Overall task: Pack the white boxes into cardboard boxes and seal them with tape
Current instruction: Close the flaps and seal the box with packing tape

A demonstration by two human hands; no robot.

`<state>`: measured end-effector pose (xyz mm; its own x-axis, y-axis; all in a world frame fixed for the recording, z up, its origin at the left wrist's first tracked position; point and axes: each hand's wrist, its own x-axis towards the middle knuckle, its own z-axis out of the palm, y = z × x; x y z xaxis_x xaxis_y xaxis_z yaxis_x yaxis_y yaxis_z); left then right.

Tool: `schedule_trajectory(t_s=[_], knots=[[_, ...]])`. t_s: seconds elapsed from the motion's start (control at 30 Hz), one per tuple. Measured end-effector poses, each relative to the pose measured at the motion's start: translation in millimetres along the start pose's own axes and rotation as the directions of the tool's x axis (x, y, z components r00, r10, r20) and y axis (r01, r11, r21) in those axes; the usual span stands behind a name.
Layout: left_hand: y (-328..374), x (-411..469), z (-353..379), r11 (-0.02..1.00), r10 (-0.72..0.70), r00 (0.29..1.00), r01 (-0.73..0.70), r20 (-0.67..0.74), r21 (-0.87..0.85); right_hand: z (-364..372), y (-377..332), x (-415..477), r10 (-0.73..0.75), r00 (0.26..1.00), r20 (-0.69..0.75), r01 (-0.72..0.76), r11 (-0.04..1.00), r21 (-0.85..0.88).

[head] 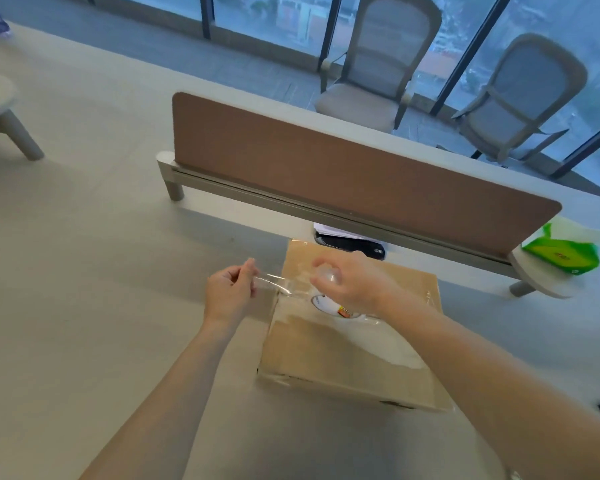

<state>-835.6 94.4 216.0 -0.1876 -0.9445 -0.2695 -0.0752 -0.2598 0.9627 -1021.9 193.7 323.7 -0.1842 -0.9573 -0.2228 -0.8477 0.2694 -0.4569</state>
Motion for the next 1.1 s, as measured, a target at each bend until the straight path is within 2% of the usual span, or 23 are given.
schedule_trajectory(t_s=[0.13,0.33,0.57,0.67,0.77,0.9,0.97,1.03,1.1], knots=[[-14,0,-7,0.997,-0.066,0.998,0.066,0.004,-0.041,0,-6,1,-0.199,0.977,0.079,0.208,0.969,-0.134],[-32,2,-1,0.970,-0.210,0.977,0.214,0.047,-0.115,-4,-5,8,-0.205,0.955,0.214,0.253,0.941,-0.224],[-56,2,8,0.952,-0.289,0.954,0.296,0.086,-0.084,1,-19,20,-0.146,0.953,0.265,0.223,0.932,-0.287],[-66,1,11,0.957,-0.276,0.958,0.282,0.082,-0.066,4,-24,23,-0.134,0.954,0.268,0.215,0.930,-0.300],[-74,-6,17,0.978,-0.206,0.973,0.208,0.101,-0.003,5,-26,25,-0.133,0.953,0.272,0.218,0.925,-0.312],[-80,-10,25,0.966,-0.231,0.963,0.244,0.142,-0.084,6,-25,26,-0.135,0.955,0.264,0.217,0.925,-0.311],[-82,-3,24,0.959,-0.283,0.949,0.282,0.140,0.030,7,-24,26,-0.132,0.958,0.253,0.209,0.929,-0.306],[-83,5,20,0.913,-0.278,0.958,0.244,0.062,0.327,7,-24,26,-0.136,0.959,0.249,0.210,0.930,-0.303],[-78,9,17,0.814,-0.137,0.991,0.120,-0.013,0.568,6,-24,27,-0.139,0.958,0.250,0.214,0.929,-0.302]])
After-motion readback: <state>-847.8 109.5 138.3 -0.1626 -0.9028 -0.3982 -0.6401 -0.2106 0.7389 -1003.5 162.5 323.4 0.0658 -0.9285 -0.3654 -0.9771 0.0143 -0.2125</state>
